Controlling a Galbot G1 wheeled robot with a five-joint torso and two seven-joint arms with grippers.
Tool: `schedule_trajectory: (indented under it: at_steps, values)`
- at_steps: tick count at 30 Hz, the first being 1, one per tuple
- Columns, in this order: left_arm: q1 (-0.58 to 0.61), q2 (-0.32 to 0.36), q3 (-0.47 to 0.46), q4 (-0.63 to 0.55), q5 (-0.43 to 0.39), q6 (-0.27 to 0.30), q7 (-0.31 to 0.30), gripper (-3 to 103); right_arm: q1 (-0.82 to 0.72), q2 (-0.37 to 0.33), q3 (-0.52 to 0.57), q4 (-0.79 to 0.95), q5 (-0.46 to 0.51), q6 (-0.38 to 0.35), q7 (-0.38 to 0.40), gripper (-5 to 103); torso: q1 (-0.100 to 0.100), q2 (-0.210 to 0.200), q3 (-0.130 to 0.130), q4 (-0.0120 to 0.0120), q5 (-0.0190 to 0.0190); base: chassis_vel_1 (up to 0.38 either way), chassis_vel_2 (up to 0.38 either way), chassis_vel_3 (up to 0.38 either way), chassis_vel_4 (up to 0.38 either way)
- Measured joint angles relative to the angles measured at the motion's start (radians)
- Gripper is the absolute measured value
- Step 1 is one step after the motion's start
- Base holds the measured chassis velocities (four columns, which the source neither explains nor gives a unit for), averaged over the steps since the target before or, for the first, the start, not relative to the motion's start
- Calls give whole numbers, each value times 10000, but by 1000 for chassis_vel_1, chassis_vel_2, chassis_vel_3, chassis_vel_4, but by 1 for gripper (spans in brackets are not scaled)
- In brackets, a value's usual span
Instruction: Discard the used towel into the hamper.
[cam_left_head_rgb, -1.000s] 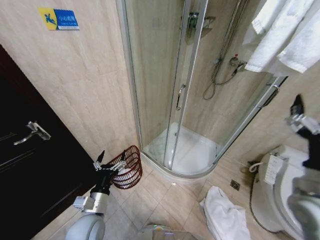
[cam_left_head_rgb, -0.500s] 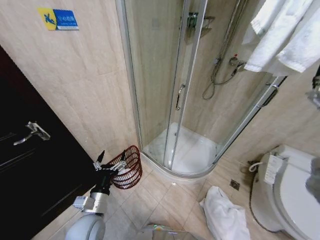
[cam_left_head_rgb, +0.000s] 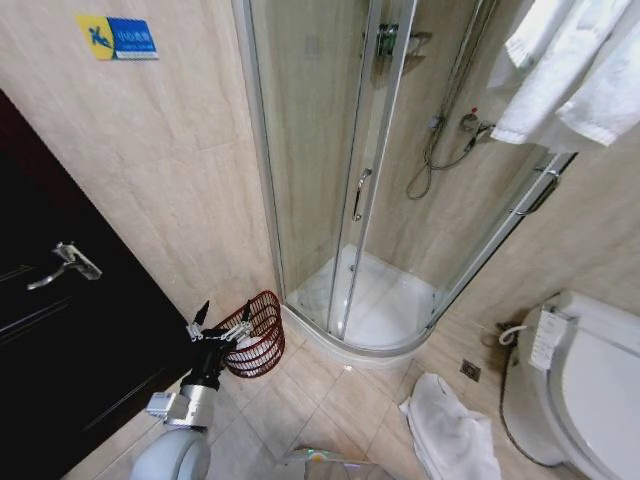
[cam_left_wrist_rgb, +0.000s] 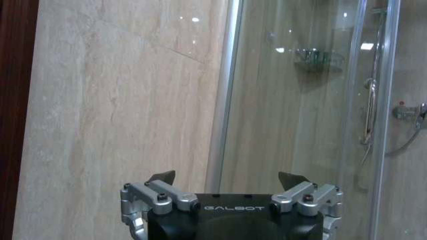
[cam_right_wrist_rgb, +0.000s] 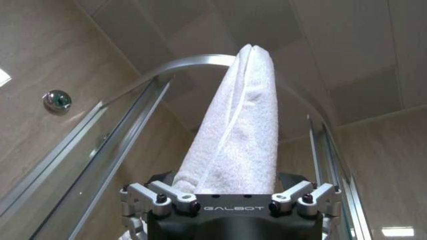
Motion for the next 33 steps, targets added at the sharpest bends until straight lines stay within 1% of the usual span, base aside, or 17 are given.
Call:
schedule_trajectory:
  at_steps: [3, 6, 7, 9, 10, 13, 14, 18, 20, 21, 27, 28, 29, 30, 32, 33]
  values:
    - [0, 0, 0, 0, 0, 0, 0, 100, 147, -80, -80, -89, 26, -6, -1, 100, 0, 0, 0, -1, 5, 0, 0, 0, 0]
    - [0, 1, 0, 1, 0, 0, 0, 100, 1022, -507, -538, -595, 151, -79, -92, 100, -1, 0, 0, 0, -2, 0, 0, 0, 0]
    - [0, 1, 0, 1, 0, 0, 0, 100, 1022, -507, -538, -595, 151, -79, -92, 100, -1, 0, 0, 0, -2, 0, 0, 0, 0]
    - [0, 0, 0, 0, 0, 0, 0, 100, 1881, -909, -997, -1098, 272, -159, -212, 100, 0, 0, 0, 1, -2, 0, 0, 0, 0]
    - [0, 0, 0, 0, 0, 0, 0, 100, 1881, -909, -997, -1098, 272, -159, -212, 100, 0, 0, 0, 1, -2, 0, 0, 0, 0]
    - [0, 0, 0, 0, 0, 0, 0, 100, 3014, -1441, -1606, -1756, 435, -267, -370, 100, 0, 0, 0, 1, -2, 0, 0, 0, 0]
    - [0, 0, 0, 0, 0, 0, 0, 100, 3014, -1441, -1606, -1756, 435, -267, -370, 100, 0, 0, 0, 1, -2, 0, 0, 0, 0]
    - [0, 0, 0, 0, 0, 0, 0, 100, 4406, -2097, -2340, -2567, 632, -399, -555, 100, 0, 0, 0, 1, -2, 0, 0, 0, 0]
    - [0, 0, 0, 0, 0, 0, 0, 100, 4623, -2205, -2454, -2702, 666, -421, -582, 100, 0, 0, 0, 0, -9, 0, 0, 0, 0]
    - [0, 0, 0, 0, 0, 0, 0, 100, 4731, -2251, -2516, -2748, 683, -430, -602, 100, 0, 1, 0, 0, -1, 0, 0, 0, 0]
    - [0, 1, 0, 0, 0, 0, 0, 100, 4834, -2318, -2611, -2853, 689, -461, -684, 100, -1, 0, 0, 0, 7, 0, 0, 0, 0]
    - [0, 0, 0, 0, 0, 0, 0, 100, 5053, -2470, -2775, -3091, 688, -542, -874, 100, -1, 0, 0, 1, 7, 0, 0, 0, 0]
    - [0, 1, 0, 0, 0, 0, 0, 100, 5437, -2760, -3071, -3565, 685, -705, -1237, 100, -1, 0, 0, 3, -4, 0, 0, 0, 0]
    - [2, 2, 0, 1, 0, 0, -1, 100, 5698, -2915, -3217, -3797, 679, -789, -1426, 100, 0, 0, 1, 2, -11, 0, 0, 0, 0]
    - [0, 1, 0, 0, 0, 0, 0, 100, 5837, -2994, -3289, -3881, 674, -826, -1535, 100, 0, 1, 0, 0, -11, 0, 0, 0, 0]
    - [0, 0, 0, 0, 0, 0, 0, 100, 5946, -3048, -3347, -3979, 669, -863, -1613, 100, -2, 1, -1, 0, -5, 0, 0, 0, 0]
